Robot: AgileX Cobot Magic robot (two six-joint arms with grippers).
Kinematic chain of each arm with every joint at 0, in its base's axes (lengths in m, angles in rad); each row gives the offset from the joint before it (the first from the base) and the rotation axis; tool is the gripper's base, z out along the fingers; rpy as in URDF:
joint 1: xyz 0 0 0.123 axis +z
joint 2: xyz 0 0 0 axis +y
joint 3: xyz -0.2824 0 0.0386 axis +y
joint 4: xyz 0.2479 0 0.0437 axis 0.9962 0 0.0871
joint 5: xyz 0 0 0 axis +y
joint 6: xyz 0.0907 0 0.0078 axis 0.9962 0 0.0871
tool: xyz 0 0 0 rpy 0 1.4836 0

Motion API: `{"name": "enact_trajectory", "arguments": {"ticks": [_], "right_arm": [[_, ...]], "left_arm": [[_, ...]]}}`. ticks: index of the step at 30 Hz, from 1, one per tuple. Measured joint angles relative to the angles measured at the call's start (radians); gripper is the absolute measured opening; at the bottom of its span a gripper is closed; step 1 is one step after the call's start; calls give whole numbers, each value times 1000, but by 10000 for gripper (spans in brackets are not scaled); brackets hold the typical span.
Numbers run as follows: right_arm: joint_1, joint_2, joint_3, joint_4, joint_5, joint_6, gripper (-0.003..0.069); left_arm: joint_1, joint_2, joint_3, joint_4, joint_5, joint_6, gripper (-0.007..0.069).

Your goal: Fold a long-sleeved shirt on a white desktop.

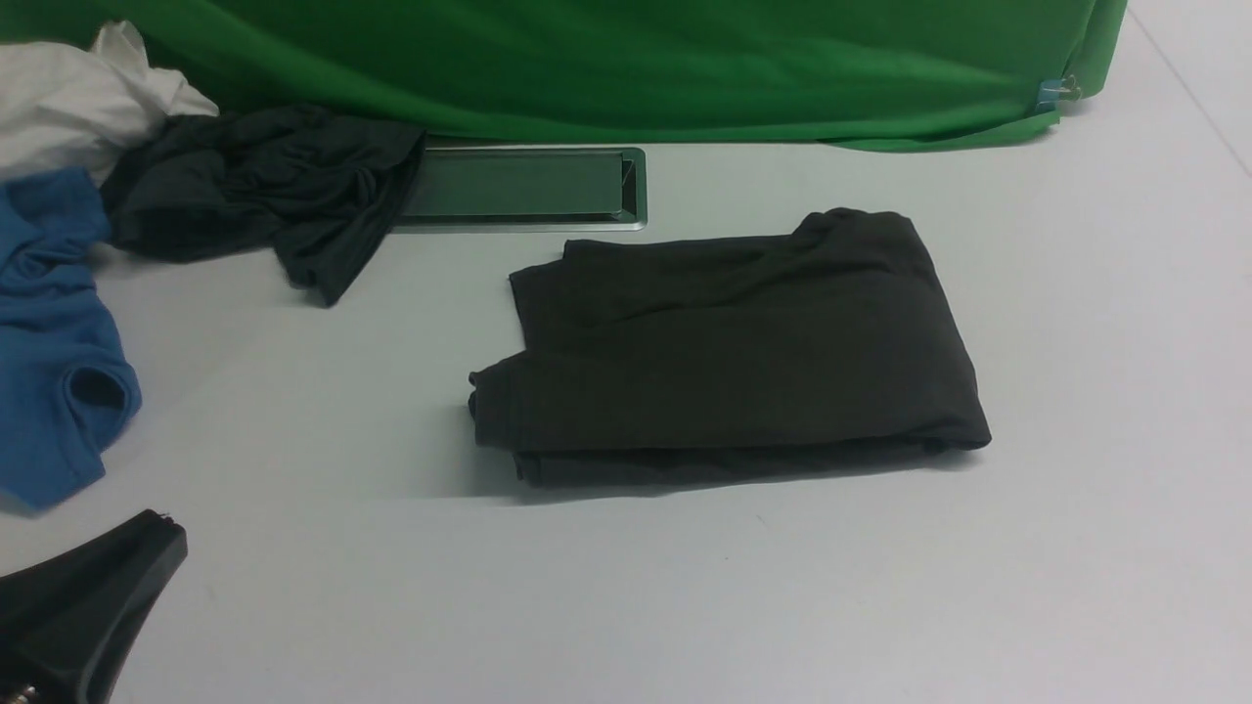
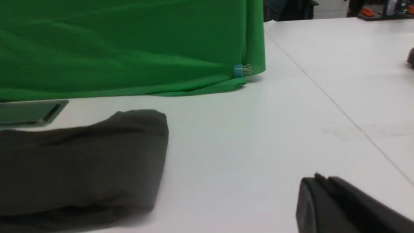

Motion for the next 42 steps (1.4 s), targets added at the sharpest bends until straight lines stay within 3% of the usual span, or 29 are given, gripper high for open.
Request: {"name": "enact_trajectory", "arguments": {"ticks": [9, 26, 42], "right_arm": [[-16, -62, 6, -3, 110, -76, 17], [-16, -63, 6, -3, 117, -75, 31], [-16, -63, 6, -3, 117, -75, 91]], "left_arm": [[0, 0, 1, 0, 0, 0, 18], [0, 0, 1, 0, 0, 0, 18], [6, -34, 1, 0, -1, -2, 18]]}}
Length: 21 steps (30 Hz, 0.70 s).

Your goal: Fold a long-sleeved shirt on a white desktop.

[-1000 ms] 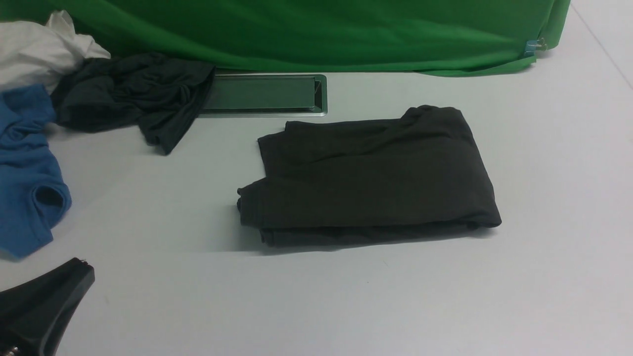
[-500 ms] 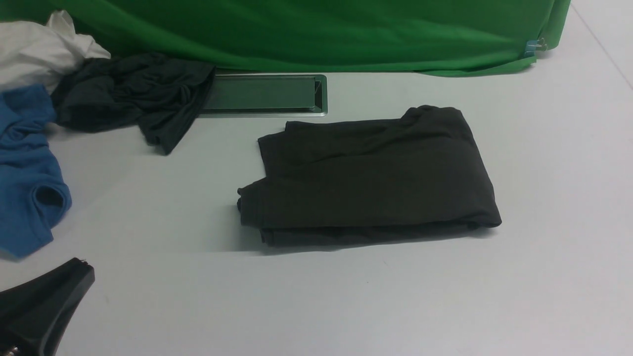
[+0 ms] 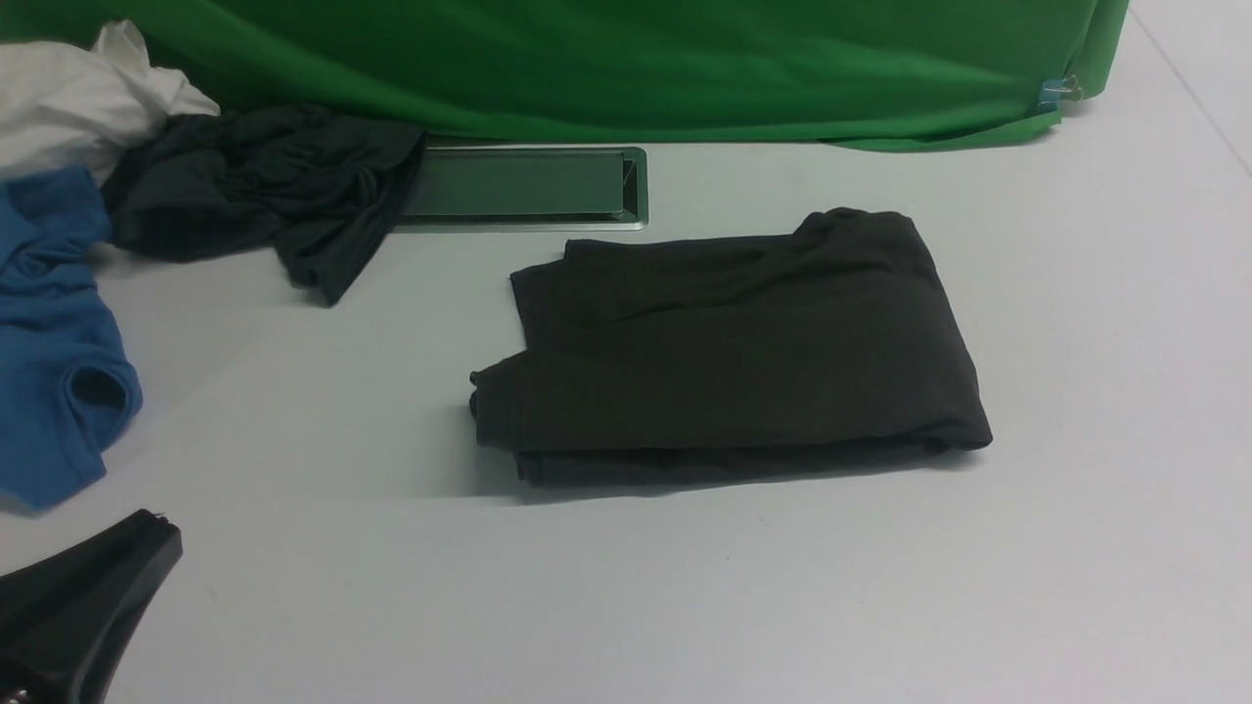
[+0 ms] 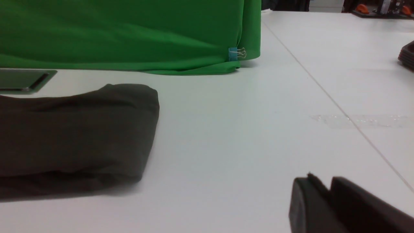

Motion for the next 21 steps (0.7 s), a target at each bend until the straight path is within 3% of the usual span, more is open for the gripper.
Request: {"name": "enact_trajectory", "arguments": {"ticks": [3, 5, 11, 21], "right_arm": [[0, 0, 0, 0, 0, 0, 98], [0, 0, 0, 0, 0, 0, 104], [0, 0, 0, 0, 0, 0, 116], [0, -1, 0, 0, 0, 0, 137]], "left_arm": [[55, -43, 0, 6, -21, -57, 18], [154, -97, 15, 24, -60, -122, 18], [304, -113, 145, -34, -134, -146, 18], [325, -115, 187, -107, 12, -146, 18]]}}
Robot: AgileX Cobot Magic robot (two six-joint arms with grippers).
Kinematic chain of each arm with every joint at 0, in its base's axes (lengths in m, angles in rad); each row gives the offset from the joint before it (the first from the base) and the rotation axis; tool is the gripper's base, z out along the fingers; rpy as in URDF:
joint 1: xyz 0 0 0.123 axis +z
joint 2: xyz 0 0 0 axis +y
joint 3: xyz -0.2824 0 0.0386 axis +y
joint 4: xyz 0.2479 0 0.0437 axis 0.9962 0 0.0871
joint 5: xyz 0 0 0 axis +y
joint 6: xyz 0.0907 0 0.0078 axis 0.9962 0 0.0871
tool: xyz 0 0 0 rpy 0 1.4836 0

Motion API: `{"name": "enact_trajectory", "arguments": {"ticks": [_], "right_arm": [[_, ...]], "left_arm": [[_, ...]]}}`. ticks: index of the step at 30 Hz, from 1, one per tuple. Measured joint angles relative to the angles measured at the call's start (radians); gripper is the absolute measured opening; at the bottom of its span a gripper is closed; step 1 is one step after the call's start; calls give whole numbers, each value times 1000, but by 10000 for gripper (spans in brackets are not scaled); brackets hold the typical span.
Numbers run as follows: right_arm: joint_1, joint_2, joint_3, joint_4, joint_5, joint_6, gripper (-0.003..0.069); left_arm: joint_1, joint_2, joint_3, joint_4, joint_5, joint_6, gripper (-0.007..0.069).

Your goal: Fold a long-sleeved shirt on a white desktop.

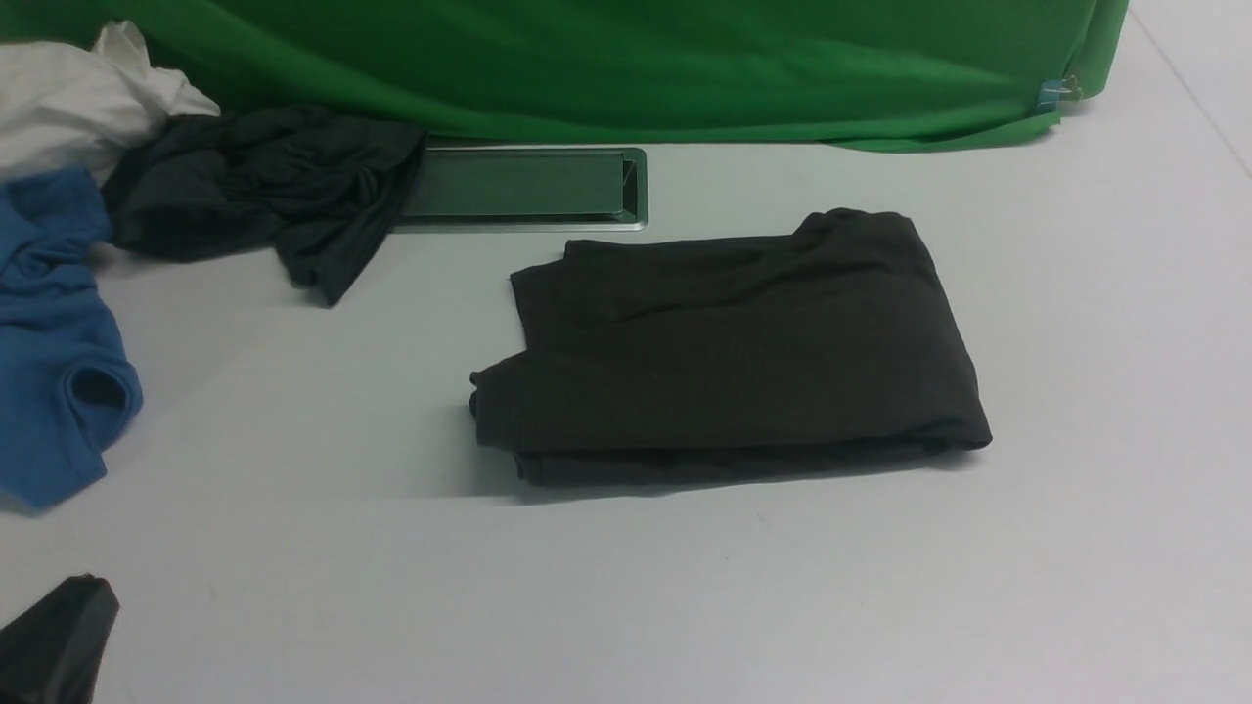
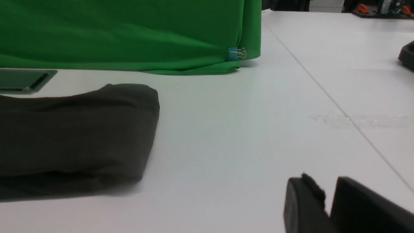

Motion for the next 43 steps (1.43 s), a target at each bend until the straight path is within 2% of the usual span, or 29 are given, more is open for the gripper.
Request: {"name": "enact_trajectory", "arguments": {"ticks": [21, 43], "right_arm": [[0, 0, 0, 0, 1, 0, 199], [0, 0, 0, 0, 0, 0, 215]], "left_arm": [[0, 0, 1, -2, -18, 3, 18], [0, 0, 1, -2, -18, 6, 18]]}}
